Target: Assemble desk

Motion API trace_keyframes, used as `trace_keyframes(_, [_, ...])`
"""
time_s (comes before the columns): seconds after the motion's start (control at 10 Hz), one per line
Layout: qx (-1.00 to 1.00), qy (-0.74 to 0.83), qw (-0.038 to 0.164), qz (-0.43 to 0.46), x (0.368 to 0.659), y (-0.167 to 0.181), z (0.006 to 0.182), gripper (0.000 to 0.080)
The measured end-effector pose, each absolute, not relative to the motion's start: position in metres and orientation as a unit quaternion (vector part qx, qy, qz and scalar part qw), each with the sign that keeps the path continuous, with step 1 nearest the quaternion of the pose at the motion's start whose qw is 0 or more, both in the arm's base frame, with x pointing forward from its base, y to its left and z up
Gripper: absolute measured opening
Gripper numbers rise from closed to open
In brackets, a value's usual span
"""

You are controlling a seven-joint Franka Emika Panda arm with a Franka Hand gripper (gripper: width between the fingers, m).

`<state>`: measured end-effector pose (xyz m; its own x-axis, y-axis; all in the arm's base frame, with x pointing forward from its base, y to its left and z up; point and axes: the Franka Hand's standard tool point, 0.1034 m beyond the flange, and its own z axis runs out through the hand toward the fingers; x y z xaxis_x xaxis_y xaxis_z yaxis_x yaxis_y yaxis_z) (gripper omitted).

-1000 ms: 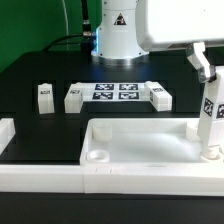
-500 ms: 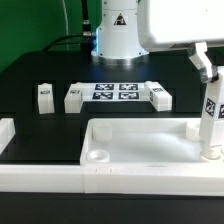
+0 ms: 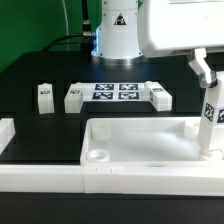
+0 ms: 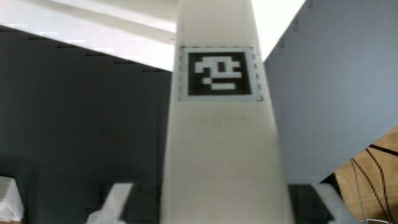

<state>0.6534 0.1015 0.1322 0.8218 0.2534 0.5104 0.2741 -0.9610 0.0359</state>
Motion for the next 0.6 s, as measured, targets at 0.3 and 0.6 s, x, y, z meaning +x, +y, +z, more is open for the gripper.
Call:
trace_keyframes(0.3, [-0.954, -0.138, 0.019, -0.264, 0.6515, 0.1013, 0.1245, 0.0291])
trace_keyframes(0.6, [-0.954, -0.138, 0.019, -0.266, 0.6514, 0.1013, 0.1246, 0.0291])
